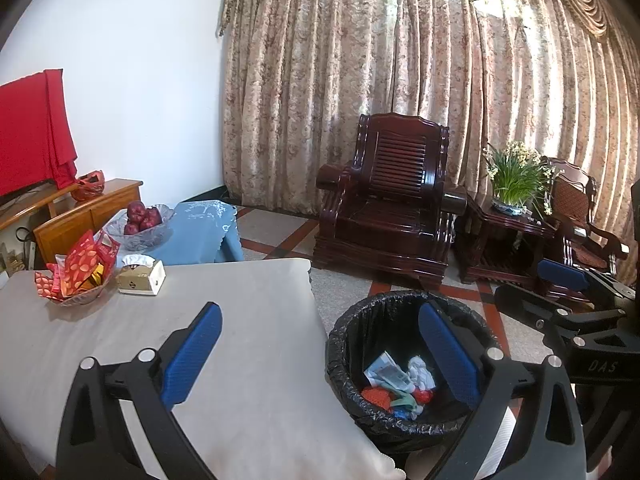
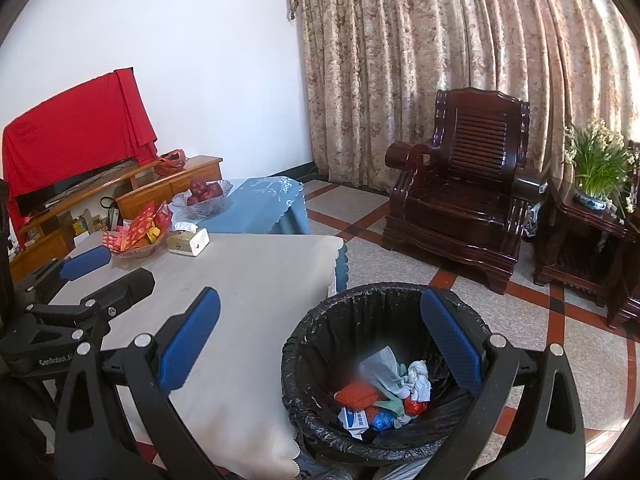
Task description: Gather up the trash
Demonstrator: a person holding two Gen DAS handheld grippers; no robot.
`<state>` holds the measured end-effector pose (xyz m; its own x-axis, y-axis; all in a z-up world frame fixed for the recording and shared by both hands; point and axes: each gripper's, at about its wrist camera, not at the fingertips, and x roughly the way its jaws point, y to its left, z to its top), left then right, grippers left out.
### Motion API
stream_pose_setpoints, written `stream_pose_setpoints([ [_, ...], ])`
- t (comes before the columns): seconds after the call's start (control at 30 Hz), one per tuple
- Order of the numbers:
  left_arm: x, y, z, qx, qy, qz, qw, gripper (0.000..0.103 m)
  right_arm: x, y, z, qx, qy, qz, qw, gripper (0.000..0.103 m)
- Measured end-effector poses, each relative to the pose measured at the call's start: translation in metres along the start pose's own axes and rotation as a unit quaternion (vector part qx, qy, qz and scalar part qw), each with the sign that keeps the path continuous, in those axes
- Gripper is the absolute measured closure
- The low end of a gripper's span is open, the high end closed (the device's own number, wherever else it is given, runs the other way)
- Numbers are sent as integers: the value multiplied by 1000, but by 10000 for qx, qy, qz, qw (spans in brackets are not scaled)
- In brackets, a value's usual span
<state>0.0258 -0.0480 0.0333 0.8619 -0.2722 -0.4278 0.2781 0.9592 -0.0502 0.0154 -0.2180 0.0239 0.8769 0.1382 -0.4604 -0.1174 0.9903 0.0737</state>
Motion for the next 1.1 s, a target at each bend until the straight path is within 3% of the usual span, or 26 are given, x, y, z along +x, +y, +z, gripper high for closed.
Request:
stream_pose_setpoints([
  [1.1, -1, 6, 0, 0, -17, 14, 10000, 6, 3, 3, 2, -1, -7, 11, 10000, 5],
])
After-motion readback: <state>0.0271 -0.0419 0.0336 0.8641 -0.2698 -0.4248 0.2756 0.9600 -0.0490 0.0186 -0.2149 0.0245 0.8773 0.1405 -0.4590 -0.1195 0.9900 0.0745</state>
